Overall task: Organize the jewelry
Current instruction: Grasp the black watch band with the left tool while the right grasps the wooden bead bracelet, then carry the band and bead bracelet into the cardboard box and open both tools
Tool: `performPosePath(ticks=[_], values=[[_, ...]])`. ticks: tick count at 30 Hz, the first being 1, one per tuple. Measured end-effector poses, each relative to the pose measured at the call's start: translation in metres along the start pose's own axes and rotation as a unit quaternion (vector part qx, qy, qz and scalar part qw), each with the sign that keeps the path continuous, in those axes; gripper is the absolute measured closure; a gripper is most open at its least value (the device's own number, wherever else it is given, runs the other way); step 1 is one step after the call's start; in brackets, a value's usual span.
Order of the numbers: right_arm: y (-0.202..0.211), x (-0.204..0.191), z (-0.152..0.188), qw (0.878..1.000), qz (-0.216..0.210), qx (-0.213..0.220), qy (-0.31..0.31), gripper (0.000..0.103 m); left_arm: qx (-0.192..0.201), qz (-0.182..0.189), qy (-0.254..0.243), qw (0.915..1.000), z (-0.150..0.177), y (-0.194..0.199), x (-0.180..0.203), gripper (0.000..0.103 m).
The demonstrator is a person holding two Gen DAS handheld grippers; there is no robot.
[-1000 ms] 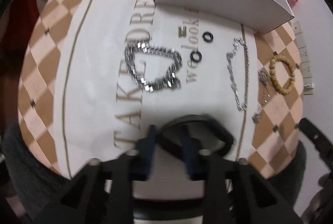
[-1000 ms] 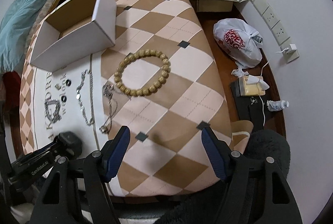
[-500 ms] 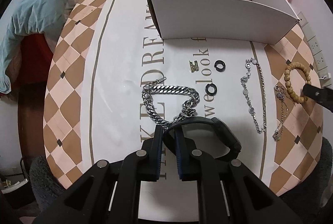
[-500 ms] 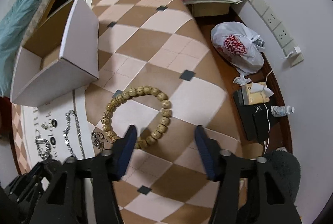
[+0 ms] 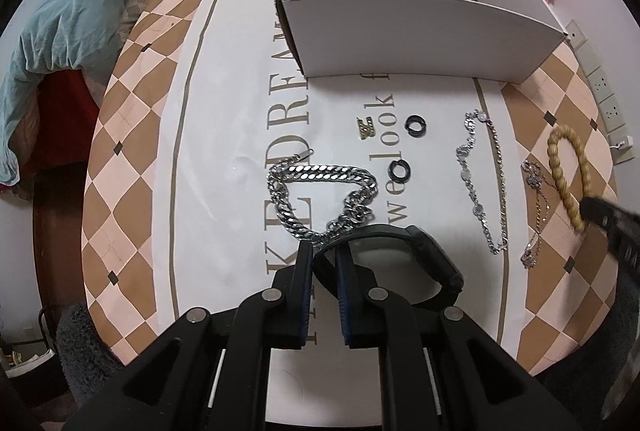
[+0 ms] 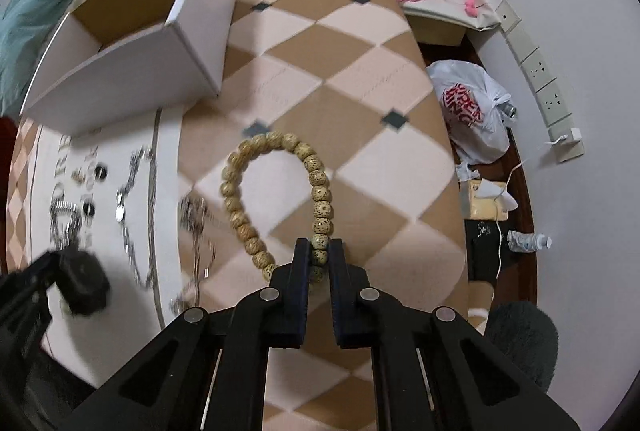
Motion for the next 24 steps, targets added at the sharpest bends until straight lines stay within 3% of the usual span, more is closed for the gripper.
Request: performPosePath(ticks=[4, 8, 11, 17, 24], values=[[0.004, -0.009, 0.022, 1.0, -0.017, -0.019, 0.01, 0.094, 0.0, 0.002, -0.004, 1.0, 0.005, 0.001, 0.002, 0.094], [0.006, -0.016, 0.032, 1.0, -0.002, -0.013, 0.027, 0.093, -0.001, 0.002, -0.003, 1.0, 0.008, 0.001, 0.002, 0.095], [0.008, -0.02, 0.031, 0.999, -0.03, -0.015, 0.012, 0.094, 0.0, 0.005, -0.002, 1.0, 0.008, 0.004, 0.003, 0.095], [0.055, -0.022, 0.006, 0.996, -0.088, 0.03, -0.009, 0.094, 0.014, 0.035, 0.0, 0.9993, -0.001, 0.028, 0.003, 0.095], [0.116, -0.026, -0.044, 0.987, -0.132, 0.086, -0.004, 0.094, 0.059, 0.066, -0.001, 0.996, -0.032, 0.078, 0.004, 0.095]])
Point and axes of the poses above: each gripper's, at about its wrist camera, not at the fingertips, and y roughly against the way its jaws point, x to its right, z to its underside, the point moved 7 cm from there along -y, roughly the way its jaws point, and after that the axes turned 2 degrees about z, right-handed, at the moved point
